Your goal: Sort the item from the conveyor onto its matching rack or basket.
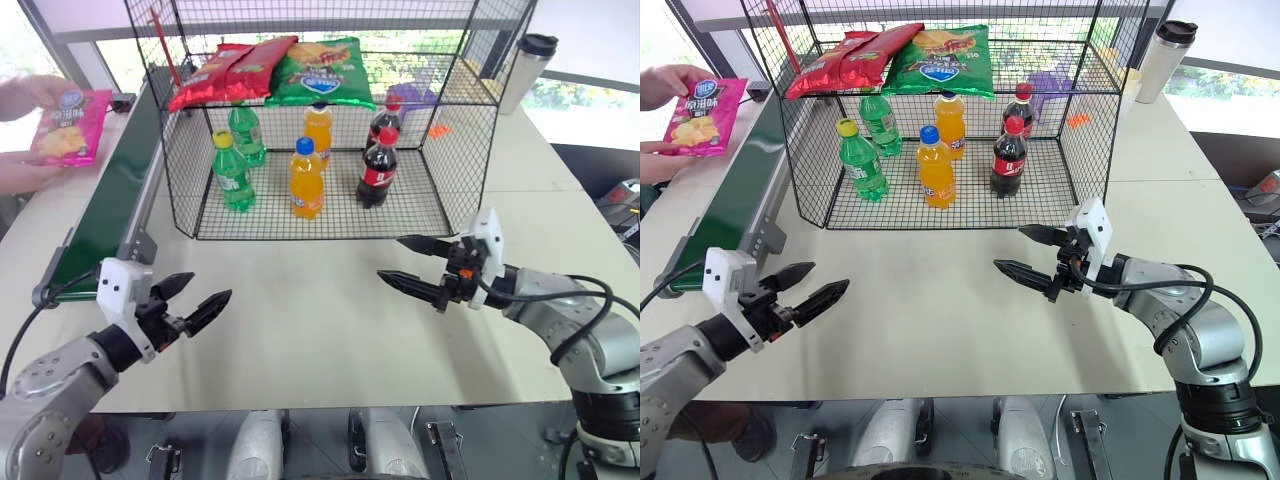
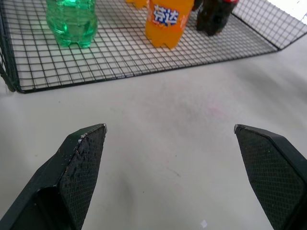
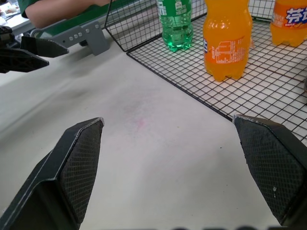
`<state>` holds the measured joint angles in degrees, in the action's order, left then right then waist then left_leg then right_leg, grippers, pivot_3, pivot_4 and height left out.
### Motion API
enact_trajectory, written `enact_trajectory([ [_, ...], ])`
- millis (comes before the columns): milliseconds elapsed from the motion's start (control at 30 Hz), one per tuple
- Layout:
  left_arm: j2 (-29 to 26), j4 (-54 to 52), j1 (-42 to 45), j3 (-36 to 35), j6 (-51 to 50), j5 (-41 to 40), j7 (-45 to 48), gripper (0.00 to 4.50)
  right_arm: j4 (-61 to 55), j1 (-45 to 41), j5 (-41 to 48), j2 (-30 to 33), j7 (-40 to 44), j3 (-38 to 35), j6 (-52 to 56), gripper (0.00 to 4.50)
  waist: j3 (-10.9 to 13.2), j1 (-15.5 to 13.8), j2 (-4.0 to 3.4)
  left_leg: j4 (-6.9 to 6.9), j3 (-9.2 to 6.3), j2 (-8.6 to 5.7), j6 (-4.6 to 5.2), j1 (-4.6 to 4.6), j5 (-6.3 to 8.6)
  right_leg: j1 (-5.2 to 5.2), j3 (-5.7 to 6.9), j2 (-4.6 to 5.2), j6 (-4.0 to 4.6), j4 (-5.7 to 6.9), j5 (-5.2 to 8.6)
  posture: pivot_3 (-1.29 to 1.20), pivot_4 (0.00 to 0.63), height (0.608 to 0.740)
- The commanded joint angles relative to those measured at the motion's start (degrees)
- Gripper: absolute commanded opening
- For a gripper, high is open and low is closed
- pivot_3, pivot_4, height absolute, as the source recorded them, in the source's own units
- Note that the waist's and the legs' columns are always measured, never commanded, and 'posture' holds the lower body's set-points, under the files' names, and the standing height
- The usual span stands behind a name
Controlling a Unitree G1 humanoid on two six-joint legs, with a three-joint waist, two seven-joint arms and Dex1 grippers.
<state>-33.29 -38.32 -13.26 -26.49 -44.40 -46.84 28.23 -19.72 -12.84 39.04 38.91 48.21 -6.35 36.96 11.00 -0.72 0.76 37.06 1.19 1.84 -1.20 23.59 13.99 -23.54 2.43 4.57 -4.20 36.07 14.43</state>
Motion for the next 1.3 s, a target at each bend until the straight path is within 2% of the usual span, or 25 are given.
enact_trajectory([
  [33, -0.5, -1.7, -0.2, 0.2, 1.3, -0.6, 0.3, 4.45, 0.3, -1.7, -0.6, -0.3, 0.6, 0.0, -1.5, 4.50, 0.0, 0.0, 0.00, -0.01, 0.01, 0.00, 0.00, 0.00, 0.00, 0.00, -0.01, 0.00, 0.00, 0.00, 0.00, 0.00, 0.150, 0.740],
  [133, -0.5, -1.5, 0.8, 0.5, 2.7, 1.1, -0.8, 4.45, 0.8, -2.1, -0.9, -0.2, 1.0, 0.2, -1.8, 4.50, 0.0, -0.1, 0.00, -0.01, 0.03, -0.01, 0.00, 0.01, 0.00, -0.01, -0.03, 0.00, 0.00, 0.00, 0.00, 0.00, 0.150, 0.740],
  [667, 0.8, -1.6, 2.1, 1.4, 2.3, -1.5, -2.8, 4.45, 2.5, -4.0, -2.1, -0.5, 1.6, 0.9, -2.1, 4.50, 0.0, 0.0, 0.00, 0.00, 0.06, -0.01, 0.00, 0.00, 0.00, -0.02, -0.06, -0.02, -0.01, 0.01, -0.01, 0.00, 0.150, 0.740],
  [1300, -0.5, 0.5, 5.5, 5.5, 3.5, 2.2, -2.7, 4.45, 2.4, -4.1, -3.6, -2.4, 0.9, 1.4, -2.4, 4.50, 0.0, 0.0, 0.01, 0.00, 0.08, -0.02, 0.00, 0.00, 0.00, -0.02, -0.08, -0.04, -0.02, 0.02, -0.01, 0.00, 0.150, 0.740],
])
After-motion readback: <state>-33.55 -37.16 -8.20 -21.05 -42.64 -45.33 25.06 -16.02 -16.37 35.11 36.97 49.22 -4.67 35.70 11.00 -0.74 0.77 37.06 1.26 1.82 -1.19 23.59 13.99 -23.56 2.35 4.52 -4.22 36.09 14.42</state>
